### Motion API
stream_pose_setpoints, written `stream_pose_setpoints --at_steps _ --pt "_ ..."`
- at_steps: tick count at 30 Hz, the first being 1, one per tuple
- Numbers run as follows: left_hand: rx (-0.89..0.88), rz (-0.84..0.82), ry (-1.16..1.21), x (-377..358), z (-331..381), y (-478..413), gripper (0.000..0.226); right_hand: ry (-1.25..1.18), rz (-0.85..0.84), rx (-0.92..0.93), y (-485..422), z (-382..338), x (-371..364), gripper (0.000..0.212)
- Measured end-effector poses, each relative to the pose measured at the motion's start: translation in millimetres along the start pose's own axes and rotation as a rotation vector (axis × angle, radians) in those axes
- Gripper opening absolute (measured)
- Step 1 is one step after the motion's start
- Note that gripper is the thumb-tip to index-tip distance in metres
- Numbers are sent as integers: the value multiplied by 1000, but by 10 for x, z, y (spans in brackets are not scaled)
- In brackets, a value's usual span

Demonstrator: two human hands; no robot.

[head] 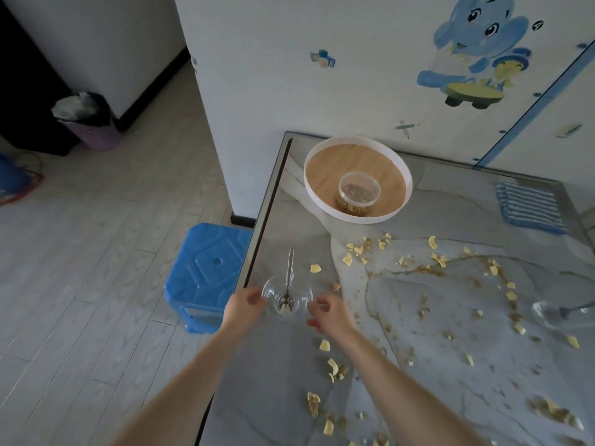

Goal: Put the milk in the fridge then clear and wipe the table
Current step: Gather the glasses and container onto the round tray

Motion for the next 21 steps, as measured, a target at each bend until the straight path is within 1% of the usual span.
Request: stream_pose_setpoints --at_steps 1,3,4,8,11,13,15,16,18,21 --pt "-3 -2 10 -1 -9 2 14 -21 1 -4 -1 2 -39 30" --pt "-8 5 30 5 -24 5 18 -41 8 7 3 -21 -89 13" --pt "-9 9 40 11 -39 -6 19 -41 17 17 -8 -33 -111 9" --pt "3 -8 113 26 -19 -51 19 -49 37 34 -72 -91 -114 13" --pt "10 -16 181 21 146 -141 14 -62 36 71 -210 -298 25 14" --pt "8 -23 248 -14 350 -223 9 -57 50 107 -344 -516 205 21" --pt "18 -25 344 -92 577 -352 14 -43 80 140 -518 -769 434 31" --pt "27 -21 393 -134 692 -417 16 -41 87 148 -614 -892 543 32" --pt "36 -9 442 -251 878 -595 17 -17 96 179 -812 -1138 732 25" --pt "35 12 374 -510 1048 -895 19 25 112 229 -1162 -1486 975 21"
Point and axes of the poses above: each hand's wrist, its own y-axis away from the middle knuckle, its own x-axis out of the back of the hand, z = x × y, the point moved 9 cm from there along -y, towards the middle knuckle, and after that the axes turned 9 degrees about z, right-handed, at the moved point
